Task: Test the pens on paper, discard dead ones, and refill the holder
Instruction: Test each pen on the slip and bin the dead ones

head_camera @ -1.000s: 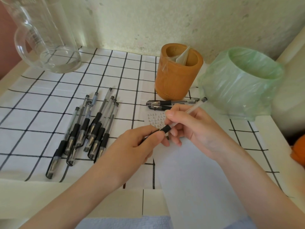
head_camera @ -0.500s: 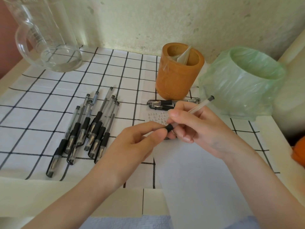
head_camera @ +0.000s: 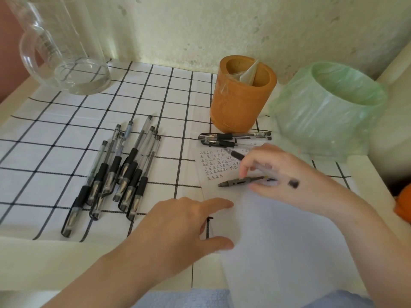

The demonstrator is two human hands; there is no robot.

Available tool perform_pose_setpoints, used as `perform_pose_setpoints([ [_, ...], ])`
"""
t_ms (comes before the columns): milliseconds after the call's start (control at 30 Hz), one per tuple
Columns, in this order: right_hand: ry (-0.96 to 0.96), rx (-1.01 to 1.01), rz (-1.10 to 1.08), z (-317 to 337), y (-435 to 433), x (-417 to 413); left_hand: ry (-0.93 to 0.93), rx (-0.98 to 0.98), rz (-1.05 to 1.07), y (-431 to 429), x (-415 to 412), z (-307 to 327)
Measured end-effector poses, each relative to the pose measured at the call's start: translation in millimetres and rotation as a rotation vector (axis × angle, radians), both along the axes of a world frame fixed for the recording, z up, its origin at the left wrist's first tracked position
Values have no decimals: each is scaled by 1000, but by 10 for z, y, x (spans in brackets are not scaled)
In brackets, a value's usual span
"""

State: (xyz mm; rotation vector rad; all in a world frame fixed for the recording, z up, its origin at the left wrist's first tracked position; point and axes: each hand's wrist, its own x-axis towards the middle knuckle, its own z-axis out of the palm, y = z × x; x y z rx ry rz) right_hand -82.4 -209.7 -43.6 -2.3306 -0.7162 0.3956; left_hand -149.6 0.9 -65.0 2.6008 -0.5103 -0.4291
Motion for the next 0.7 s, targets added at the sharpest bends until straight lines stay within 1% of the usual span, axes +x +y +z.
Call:
perform_pose_setpoints([
  [67,-131,-170,62,-94,4,6,-13,40,-8,-4,15,-22],
  [100,-209,-210,68,-130,5,22,-10,45,-8,-3,21,-31],
  [167,-329,-230,66,-186,5,64,-10,54,-14,-7,25,-40],
  [267,-445,-218,12,-252,48,132,-22,69,-22,-15,26,-45],
  [433,-573,-136,-60,-318,241,165,-15,73,-35,-18,29,-67],
  [567,-627,-152,-121,-412,292,176,-33,66,-31,-13,35,-95],
  [633,-668,-161,-111,-434,279,185,-28,65,-32,-11,40,-99],
  [667,-687,-127,-98,-432,273,184,-25,67,-33,-11,41,-99],
  [700,-686,-48,-94,-423,274,168,-22,68,-32,-15,43,-97],
])
